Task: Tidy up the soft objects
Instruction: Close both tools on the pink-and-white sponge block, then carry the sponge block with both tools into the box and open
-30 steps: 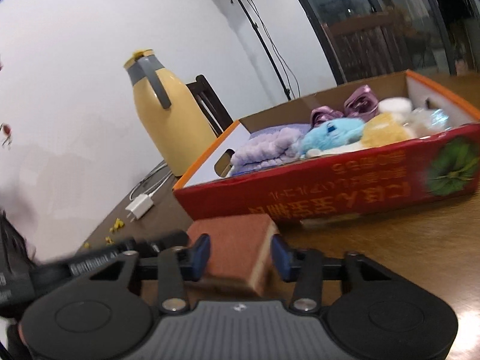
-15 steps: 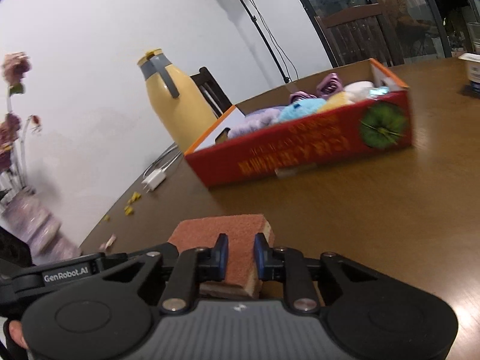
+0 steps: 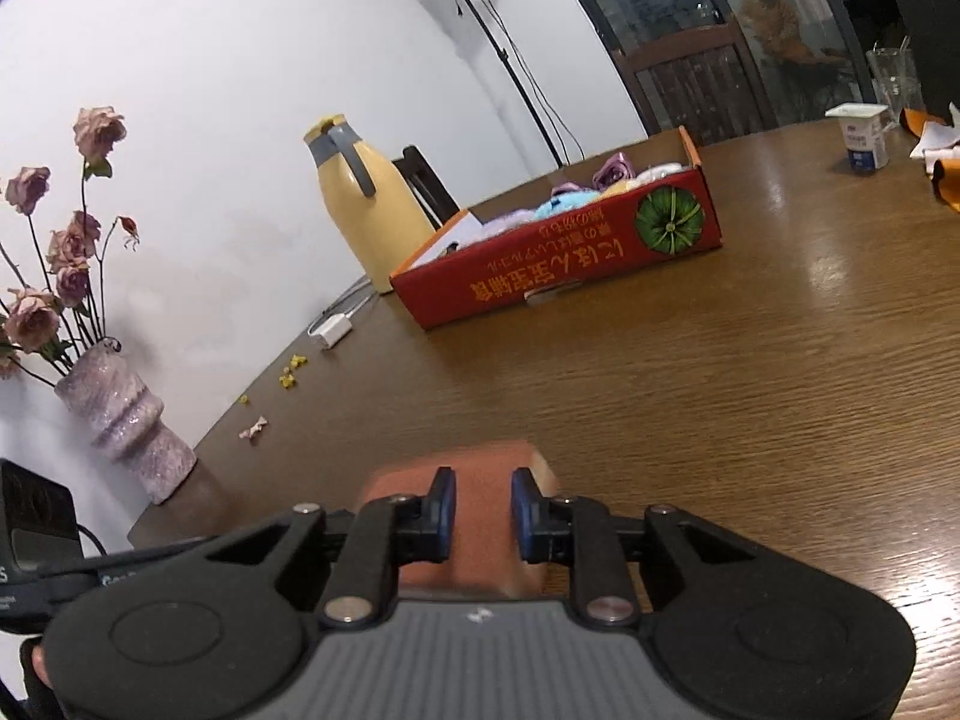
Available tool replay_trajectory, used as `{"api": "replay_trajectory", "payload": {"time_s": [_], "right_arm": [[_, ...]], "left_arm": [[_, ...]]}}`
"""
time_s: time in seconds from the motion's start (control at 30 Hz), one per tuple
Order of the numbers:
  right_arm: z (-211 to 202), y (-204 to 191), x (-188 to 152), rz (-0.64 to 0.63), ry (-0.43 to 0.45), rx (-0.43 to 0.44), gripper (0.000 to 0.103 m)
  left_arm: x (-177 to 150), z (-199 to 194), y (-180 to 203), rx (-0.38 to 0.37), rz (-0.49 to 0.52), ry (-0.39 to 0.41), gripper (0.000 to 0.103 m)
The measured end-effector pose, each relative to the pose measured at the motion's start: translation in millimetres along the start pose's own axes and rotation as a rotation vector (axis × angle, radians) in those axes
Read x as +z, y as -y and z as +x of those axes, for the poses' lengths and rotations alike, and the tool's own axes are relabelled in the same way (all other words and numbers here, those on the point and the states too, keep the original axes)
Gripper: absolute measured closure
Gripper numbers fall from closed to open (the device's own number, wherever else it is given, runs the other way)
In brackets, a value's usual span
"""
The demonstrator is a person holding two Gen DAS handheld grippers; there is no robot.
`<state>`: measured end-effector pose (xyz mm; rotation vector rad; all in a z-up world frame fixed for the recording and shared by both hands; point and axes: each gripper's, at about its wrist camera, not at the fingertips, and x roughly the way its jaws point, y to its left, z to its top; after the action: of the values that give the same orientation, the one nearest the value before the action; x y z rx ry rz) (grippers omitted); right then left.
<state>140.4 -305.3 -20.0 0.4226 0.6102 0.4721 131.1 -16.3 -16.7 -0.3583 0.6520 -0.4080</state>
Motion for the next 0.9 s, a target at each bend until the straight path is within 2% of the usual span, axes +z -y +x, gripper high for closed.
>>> {"api": "replay_trajectory", "payload": {"time_s": [0.27,0.3,0.37,0.47,0.5,0.57,0.6,0.73,0.9], "right_arm": [[2.1,0.0,-1.5,-0.019,-0.003,-0.036,0.082],[5.4,1.0,-1.6,-0.017,-0.009,-0.039,0.08],[11.7,3.3,-2.1,-0.014,-0.027,-0.044,0.076],[19.6,6.4,-3.0,-0.003,-0.047,-0.04,0.074],[22.5,7.1,-3.0,-0.002,-0.055,-0.037,0.074],[29.4,6.9,-2.0,0.002,-0.067,-0.016,0.077],[32.7,5.4,0.0,-0.003,-0.066,-0.021,0.077],[48.4,-8.6,29.3,-0.067,-0.01,-0.047,0.079],[81.9,-26.7,96.5,-0.129,0.096,-0.034,0.078]], "left_arm": [[6.8,5.1,-7.6,0.032,-0.013,0.004,0.06],[7.1,6.7,-8.3,0.031,-0.015,0.001,0.054],[7.7,11.9,-10.3,0.024,-0.02,-0.017,0.053],[6.5,19.1,-11.4,0.017,-0.014,-0.039,0.053],[6.5,21.5,-12.7,0.008,-0.018,-0.044,0.055],[8.9,28.0,-15.3,-0.01,-0.035,-0.047,0.065],[12.6,30.7,-15.9,-0.002,-0.046,-0.043,0.066],[46.7,37.7,-12.6,0.008,-0.006,0.021,0.067],[123.4,57.0,-20.2,0.004,0.091,0.151,0.067]]}}
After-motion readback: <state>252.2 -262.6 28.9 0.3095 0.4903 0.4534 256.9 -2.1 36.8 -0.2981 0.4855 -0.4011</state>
